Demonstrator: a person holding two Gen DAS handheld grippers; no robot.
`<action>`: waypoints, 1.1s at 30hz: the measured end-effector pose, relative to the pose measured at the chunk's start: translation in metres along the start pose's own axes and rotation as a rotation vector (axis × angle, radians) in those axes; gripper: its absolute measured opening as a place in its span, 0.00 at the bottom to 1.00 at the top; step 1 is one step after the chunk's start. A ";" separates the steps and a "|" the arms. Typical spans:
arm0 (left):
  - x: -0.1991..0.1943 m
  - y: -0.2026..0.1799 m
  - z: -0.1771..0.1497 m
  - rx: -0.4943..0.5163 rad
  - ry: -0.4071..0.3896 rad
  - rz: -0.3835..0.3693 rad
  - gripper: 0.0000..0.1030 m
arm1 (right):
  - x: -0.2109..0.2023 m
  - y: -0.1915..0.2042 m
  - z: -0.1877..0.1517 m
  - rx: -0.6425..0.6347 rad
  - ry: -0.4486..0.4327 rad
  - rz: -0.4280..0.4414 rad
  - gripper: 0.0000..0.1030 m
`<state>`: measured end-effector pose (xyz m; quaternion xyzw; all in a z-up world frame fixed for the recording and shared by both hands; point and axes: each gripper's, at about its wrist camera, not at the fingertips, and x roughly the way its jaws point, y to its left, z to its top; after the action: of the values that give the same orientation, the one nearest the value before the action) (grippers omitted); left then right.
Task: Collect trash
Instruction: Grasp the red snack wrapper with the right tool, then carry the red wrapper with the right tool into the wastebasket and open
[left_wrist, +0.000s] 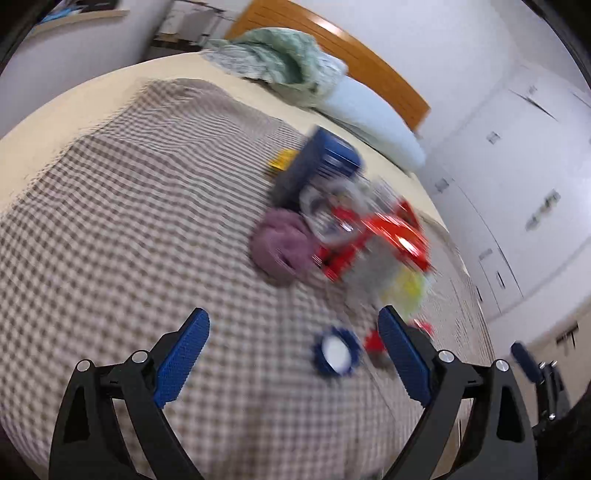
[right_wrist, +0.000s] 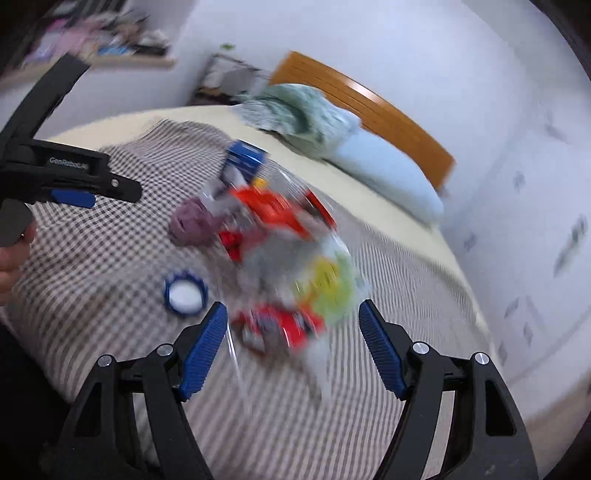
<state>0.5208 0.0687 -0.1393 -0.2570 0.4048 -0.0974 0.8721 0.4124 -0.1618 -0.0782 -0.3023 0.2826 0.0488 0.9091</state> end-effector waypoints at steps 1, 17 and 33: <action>0.004 0.007 0.006 -0.017 -0.003 -0.002 0.87 | 0.011 0.009 0.014 -0.048 -0.001 -0.018 0.69; 0.045 0.040 0.017 -0.074 0.095 0.047 0.87 | 0.149 0.007 0.106 -0.062 0.144 -0.025 0.33; 0.055 -0.080 -0.043 0.271 0.127 -0.104 0.87 | 0.067 -0.174 -0.190 0.938 0.054 0.189 0.32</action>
<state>0.5274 -0.0359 -0.1559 -0.1507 0.4285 -0.2123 0.8652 0.4218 -0.4184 -0.1484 0.1664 0.3240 -0.0095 0.9313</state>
